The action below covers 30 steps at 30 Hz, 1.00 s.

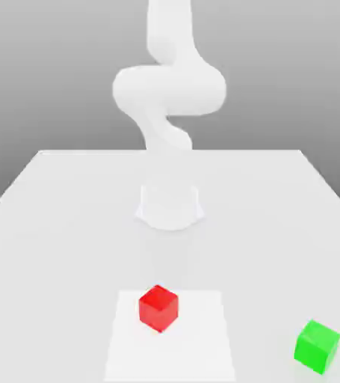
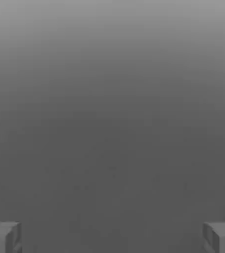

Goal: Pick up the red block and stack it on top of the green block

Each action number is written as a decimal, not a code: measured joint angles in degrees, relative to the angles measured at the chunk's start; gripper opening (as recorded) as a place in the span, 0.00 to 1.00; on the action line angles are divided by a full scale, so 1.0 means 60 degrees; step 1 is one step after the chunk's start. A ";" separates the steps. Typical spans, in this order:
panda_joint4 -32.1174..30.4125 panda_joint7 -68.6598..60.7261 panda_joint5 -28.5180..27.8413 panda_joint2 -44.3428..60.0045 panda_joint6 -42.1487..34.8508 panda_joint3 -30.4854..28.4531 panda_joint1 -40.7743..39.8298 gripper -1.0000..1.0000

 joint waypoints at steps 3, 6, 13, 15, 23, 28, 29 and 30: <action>-0.0675 -0.0890 -0.0584 0.1106 0.0640 -0.0023 0.0018 0.50; -0.1324 -0.1828 -0.1041 0.2176 0.1258 -0.0203 0.0077 0.50; -0.2831 -0.4507 -0.1382 0.4581 0.2729 -0.0968 0.0374 0.50; -0.3266 -0.5474 -0.1178 0.5232 0.3169 -0.1213 0.0525 0.50; -0.4175 -0.8895 0.0859 0.7613 0.4989 -0.1198 0.0744 0.50; -0.3997 -0.9382 0.1466 0.9040 0.6190 -0.0680 0.0359 0.00; -0.3997 -0.9382 0.1466 0.9040 0.6190 -0.0680 0.0359 0.00; -0.3997 -0.9380 0.1465 0.9039 0.6187 -0.0680 0.0359 0.00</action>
